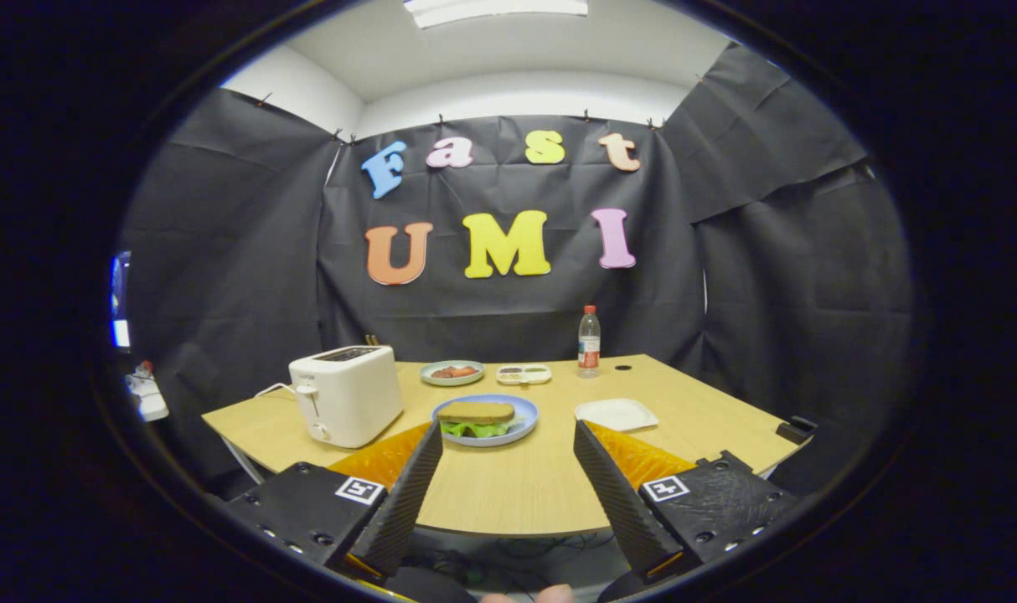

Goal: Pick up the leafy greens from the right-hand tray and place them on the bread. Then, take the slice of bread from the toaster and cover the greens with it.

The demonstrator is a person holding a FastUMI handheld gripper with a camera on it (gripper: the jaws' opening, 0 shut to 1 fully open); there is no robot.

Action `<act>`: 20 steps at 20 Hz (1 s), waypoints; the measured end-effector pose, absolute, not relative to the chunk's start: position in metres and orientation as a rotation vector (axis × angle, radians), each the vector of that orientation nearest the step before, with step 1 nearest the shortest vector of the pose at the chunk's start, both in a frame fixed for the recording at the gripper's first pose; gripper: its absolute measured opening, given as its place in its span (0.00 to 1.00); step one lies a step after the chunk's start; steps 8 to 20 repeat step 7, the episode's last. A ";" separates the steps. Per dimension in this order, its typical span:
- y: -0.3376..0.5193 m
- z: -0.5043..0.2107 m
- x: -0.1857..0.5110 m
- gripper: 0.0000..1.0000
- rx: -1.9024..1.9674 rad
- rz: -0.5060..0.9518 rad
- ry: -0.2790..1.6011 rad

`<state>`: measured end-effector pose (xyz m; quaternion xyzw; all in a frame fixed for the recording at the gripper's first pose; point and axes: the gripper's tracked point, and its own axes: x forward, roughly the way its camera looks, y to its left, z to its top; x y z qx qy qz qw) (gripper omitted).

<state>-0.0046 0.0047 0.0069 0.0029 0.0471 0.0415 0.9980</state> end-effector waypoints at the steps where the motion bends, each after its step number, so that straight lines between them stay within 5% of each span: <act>1: 0.003 0.008 -0.005 0.96 0.007 0.081 0.092; 20: -0.001 0.011 -0.005 0.96 0.018 0.066 0.089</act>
